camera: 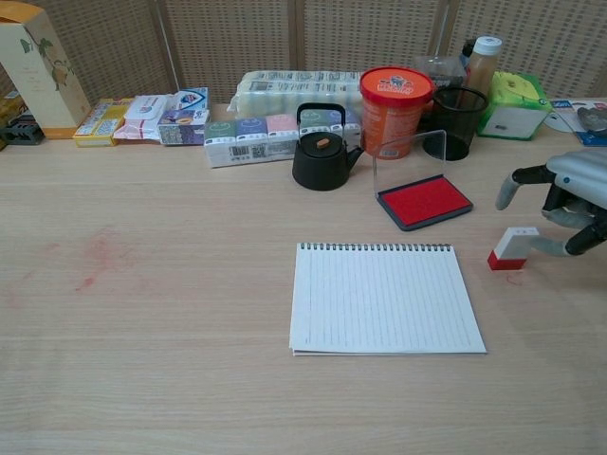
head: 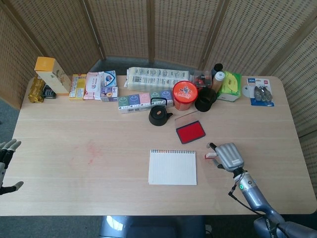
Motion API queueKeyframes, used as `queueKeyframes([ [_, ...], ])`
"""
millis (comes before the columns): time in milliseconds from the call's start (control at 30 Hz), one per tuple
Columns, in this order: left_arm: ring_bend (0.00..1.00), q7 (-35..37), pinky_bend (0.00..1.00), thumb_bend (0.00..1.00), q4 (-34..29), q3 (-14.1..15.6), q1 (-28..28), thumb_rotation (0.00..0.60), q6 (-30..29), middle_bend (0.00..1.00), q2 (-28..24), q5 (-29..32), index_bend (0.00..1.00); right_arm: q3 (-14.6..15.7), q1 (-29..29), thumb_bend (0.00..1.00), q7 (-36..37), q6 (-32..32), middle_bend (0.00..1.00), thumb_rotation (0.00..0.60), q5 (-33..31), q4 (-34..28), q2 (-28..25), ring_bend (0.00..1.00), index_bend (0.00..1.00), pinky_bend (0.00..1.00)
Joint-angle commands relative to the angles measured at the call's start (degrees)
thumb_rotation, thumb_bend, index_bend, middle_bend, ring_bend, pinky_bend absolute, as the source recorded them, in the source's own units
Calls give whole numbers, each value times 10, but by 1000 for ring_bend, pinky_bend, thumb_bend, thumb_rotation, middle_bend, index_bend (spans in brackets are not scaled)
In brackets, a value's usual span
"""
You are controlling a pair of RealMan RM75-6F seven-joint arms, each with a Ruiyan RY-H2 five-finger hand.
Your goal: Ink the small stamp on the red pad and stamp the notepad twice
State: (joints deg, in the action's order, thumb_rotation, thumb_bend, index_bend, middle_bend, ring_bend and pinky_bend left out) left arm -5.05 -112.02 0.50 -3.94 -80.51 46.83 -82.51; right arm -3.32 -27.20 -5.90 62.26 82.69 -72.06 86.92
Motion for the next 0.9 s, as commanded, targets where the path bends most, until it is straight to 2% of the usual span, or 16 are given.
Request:
queueKeyframes([
  [33, 0, 1, 3, 0, 0, 0, 0, 600, 0, 0, 0, 0, 0, -10, -4, 357, -4, -23, 929, 600, -26, -5, -4, 1000, 350, 1000],
  [333, 0, 5, 3, 0, 0, 0, -3, 600, 7, 0, -3, 4, 0, -32, -10, 357, -61, -71, 926, 600, -118, -31, -4, 1000, 354, 1000],
  [900, 0, 6, 3, 0, -1, 0, -3, 600, 6, 0, -3, 4, 0, -46, -22, 364, -131, -82, 926, 600, -195, -93, -17, 1000, 384, 1000],
])
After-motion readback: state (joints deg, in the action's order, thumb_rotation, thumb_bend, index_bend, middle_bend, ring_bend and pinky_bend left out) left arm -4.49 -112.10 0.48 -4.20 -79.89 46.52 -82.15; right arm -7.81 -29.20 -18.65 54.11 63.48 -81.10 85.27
